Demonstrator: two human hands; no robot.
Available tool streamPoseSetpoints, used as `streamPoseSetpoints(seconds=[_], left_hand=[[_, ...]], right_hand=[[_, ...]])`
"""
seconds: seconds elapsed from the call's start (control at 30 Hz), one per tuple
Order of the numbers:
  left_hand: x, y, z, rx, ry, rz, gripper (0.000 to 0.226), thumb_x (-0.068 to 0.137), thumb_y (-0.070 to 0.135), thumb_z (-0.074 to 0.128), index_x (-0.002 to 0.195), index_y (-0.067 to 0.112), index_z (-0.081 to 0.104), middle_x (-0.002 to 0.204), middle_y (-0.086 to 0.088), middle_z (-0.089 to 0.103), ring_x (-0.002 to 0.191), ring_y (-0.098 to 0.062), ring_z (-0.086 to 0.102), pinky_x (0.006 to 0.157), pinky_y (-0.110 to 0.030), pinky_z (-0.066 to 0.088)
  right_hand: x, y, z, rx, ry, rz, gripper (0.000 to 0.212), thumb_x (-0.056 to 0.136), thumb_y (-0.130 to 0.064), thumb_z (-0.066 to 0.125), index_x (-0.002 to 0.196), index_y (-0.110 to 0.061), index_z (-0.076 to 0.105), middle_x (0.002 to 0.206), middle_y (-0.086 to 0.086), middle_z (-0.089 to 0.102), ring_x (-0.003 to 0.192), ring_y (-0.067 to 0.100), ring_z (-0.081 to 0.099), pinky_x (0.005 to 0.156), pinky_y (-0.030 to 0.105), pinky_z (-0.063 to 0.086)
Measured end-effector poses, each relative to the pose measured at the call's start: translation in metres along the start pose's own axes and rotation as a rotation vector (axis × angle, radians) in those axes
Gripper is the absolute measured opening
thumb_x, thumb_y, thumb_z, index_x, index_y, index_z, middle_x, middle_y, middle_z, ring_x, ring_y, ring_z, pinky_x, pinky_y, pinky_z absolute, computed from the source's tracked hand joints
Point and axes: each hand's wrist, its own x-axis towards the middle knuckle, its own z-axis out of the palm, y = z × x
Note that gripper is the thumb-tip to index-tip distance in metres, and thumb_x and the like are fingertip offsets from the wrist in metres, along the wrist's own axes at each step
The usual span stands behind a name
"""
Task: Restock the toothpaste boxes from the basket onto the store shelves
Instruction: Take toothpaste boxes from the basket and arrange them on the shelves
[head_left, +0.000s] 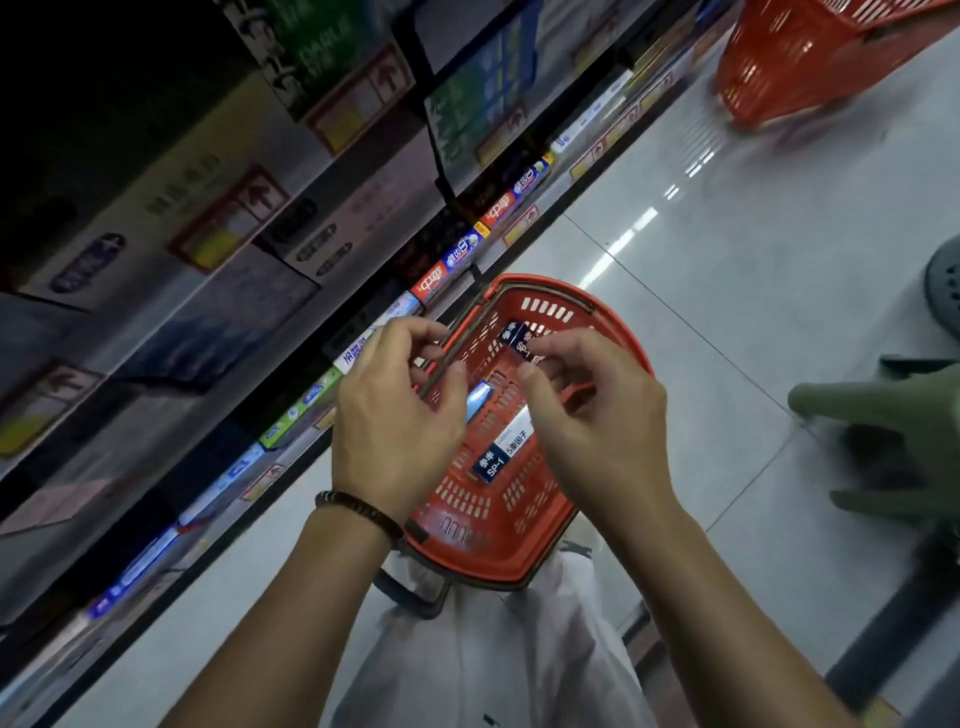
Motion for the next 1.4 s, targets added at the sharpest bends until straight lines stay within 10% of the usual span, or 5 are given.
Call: streamPoseSetpoints(seconds=[0.33,0.8,1.4], left_hand=[[-0.003,-0.11,0.111,0.114,-0.139,-0.051,0.024,0.099,0.028,0.068,0.12,0.033,0.057,0.114,0.017,0.056,0.098,-0.001,0.054,0.082,-0.009,0.04],[0.002,-0.274,0.256,0.271,-0.368,-0.178,0.026,0.099,0.012,0.062,0.119,0.027,0.06,0.127,0.005,0.049,0.122,-0.018,0.051,0.094,-0.038,0.057],[0.02,-0.348,0.365,0.541,-0.43,-0.148,0.042,0.093,0.019,0.074,0.133,0.026,0.064,0.159,-0.011,0.034,0.147,-0.03,0.035,0.119,-0.047,0.041]], right_hand=[[0.0,0.118,0.059,0.034,0.022,0.139,0.014,0.093,-0.027,0.08,0.105,-0.029,0.072,0.095,-0.017,0.07,0.091,0.006,0.069,0.078,0.031,0.061],[0.003,0.226,0.12,0.037,-0.065,0.248,0.017,0.092,-0.031,0.079,0.106,-0.035,0.07,0.096,-0.016,0.07,0.093,0.004,0.068,0.079,0.03,0.06],[0.014,0.263,0.134,0.261,-0.054,0.315,0.016,0.09,-0.021,0.081,0.098,-0.032,0.073,0.088,-0.012,0.073,0.089,0.01,0.072,0.071,0.024,0.059]])
